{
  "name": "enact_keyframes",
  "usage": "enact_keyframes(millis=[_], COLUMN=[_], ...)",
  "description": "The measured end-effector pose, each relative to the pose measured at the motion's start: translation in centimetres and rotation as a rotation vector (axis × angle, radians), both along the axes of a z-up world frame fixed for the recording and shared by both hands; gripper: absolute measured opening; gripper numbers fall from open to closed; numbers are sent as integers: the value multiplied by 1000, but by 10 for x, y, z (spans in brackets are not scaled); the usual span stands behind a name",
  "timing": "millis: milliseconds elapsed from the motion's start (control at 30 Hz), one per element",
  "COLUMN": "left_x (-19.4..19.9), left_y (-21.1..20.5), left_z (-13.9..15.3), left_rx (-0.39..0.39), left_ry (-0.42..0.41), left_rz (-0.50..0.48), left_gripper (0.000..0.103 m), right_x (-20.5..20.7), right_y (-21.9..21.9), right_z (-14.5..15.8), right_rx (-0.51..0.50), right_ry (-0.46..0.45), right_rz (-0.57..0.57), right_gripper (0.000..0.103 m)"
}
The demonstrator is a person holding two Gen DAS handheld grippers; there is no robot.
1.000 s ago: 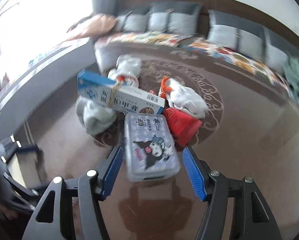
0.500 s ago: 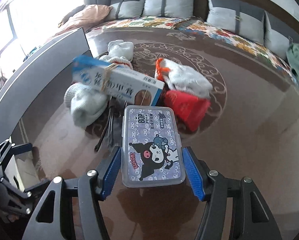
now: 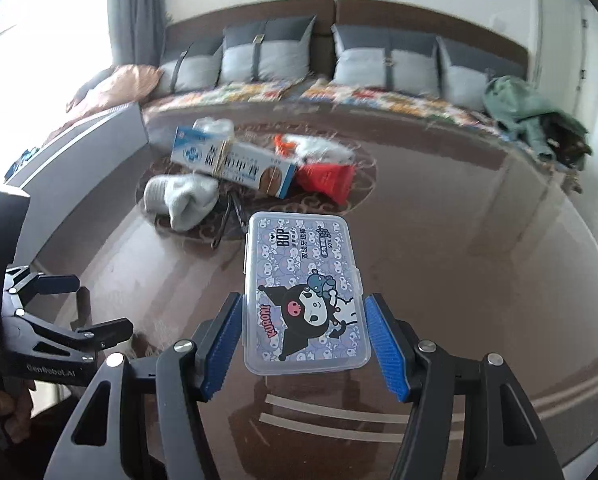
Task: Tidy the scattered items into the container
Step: 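Grasp the clear plastic cartoon-print box with the right tool, then grasp the white knit glove with the left tool while the right tool holds the plastic box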
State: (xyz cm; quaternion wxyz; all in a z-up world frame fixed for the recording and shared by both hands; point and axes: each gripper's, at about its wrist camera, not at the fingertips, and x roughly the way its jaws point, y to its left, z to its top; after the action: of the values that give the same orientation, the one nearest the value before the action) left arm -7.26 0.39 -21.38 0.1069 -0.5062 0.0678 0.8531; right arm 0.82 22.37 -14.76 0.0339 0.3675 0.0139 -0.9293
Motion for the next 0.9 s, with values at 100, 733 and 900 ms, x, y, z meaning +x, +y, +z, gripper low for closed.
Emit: enact_keyframes(millis=[100, 733, 900], left_x=[-33, -123, -121], left_y=[-7, 47, 36], left_z=[19, -3, 3], left_rx=[39, -92, -1], left_ry=[-7, -79, -114], left_rz=[-97, -417, -404], left_gripper=[103, 103, 73], right_x=[7, 13, 15], right_y=[1, 2, 3], right_z=[1, -10, -11], right_rx=[-19, -44, -48], right_ry=[36, 57, 63], right_rz=[-32, -54, -69], right_gripper=[63, 62, 62])
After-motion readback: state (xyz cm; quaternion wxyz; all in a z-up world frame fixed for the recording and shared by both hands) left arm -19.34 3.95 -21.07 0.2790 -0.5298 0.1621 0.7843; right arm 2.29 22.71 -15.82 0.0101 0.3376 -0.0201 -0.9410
